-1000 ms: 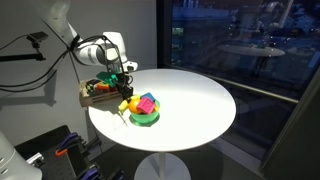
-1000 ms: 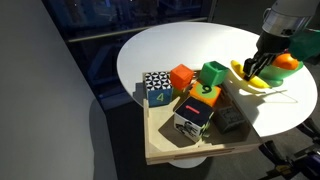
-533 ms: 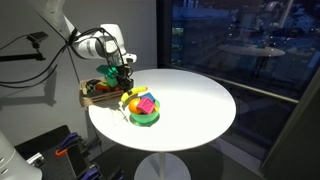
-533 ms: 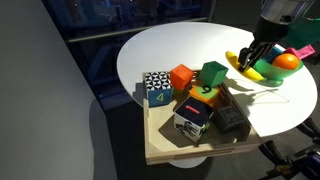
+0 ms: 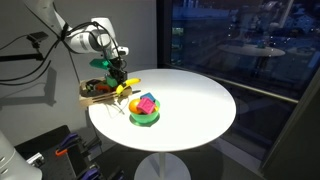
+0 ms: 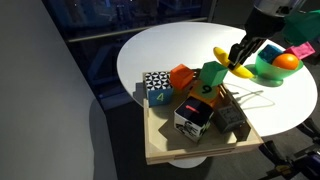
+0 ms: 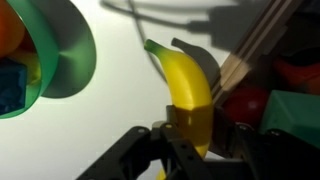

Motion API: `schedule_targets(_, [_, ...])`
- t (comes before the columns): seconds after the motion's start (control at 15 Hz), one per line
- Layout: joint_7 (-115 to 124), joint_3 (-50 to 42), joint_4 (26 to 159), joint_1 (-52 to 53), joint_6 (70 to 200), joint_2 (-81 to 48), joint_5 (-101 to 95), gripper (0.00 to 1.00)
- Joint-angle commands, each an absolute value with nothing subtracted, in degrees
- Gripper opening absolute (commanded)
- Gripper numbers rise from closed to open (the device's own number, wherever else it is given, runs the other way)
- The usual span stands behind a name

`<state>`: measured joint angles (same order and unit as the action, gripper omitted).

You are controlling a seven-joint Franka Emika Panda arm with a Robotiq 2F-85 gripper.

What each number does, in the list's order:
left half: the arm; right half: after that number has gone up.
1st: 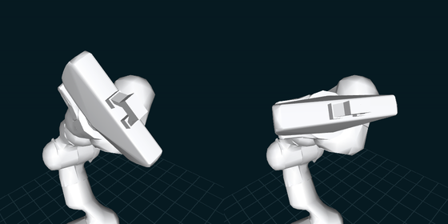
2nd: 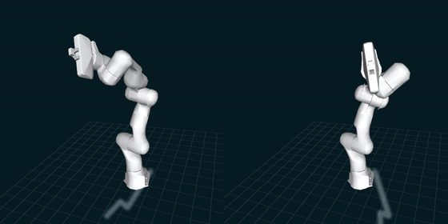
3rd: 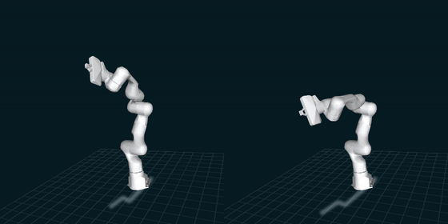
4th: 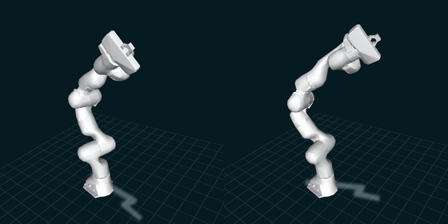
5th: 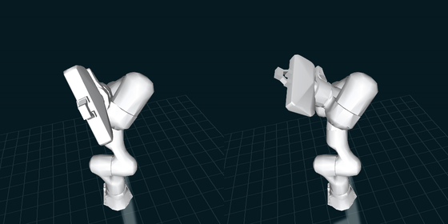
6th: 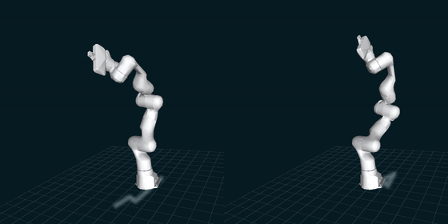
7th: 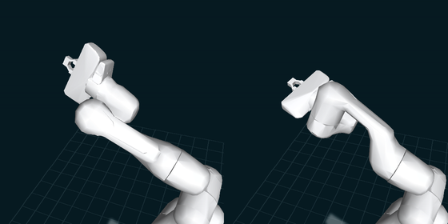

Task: Pick up the banana and put it in the wooden tray

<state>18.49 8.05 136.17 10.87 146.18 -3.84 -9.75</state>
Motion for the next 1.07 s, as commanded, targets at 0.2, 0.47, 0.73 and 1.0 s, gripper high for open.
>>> schedule_targets(0.2, [15.89,10.68,136.67,12.27,144.77,0.71,-7.26,0.17])
schedule_targets(0.47, [13.59,12.08,137.31,12.99,144.94,2.13,-4.73,0.17])
schedule_targets(0.73, [8.58,13.01,138.33,13.66,144.77,3.83,-0.15,0.17])
schedule_targets(1.0, [4.09,13.33,139.2,14.23,143.86,4.89,3.71,0.17])
